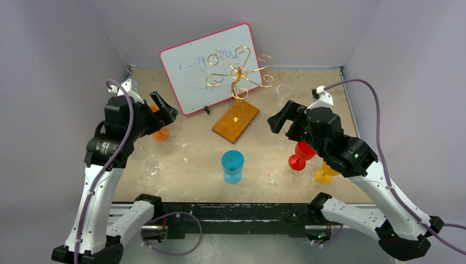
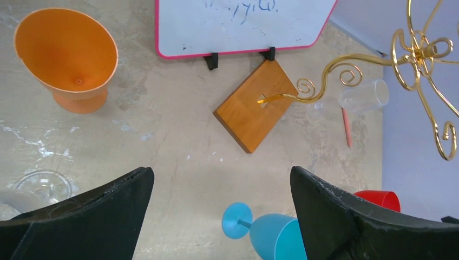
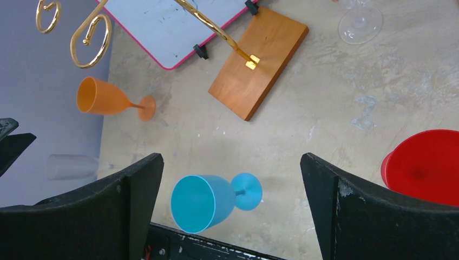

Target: Place the wine glass upside down on the wine glass rack

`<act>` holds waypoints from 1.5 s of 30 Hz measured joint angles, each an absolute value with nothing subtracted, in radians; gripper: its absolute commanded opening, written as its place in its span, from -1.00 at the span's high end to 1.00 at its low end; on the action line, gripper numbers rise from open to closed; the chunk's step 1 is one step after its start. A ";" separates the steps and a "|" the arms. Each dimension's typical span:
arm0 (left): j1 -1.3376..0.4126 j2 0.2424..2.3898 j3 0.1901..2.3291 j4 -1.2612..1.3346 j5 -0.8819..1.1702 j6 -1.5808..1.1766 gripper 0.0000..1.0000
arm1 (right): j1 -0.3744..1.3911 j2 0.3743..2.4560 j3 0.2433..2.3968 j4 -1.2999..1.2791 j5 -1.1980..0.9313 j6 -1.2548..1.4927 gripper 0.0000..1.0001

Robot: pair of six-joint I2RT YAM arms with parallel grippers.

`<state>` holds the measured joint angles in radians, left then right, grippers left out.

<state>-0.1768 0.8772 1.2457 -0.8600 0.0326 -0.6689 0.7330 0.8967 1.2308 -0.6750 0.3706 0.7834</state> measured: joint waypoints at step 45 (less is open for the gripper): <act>-0.177 0.980 1.263 -1.223 -0.606 -0.934 0.06 | 0.733 0.929 1.200 -0.640 0.349 0.744 -0.97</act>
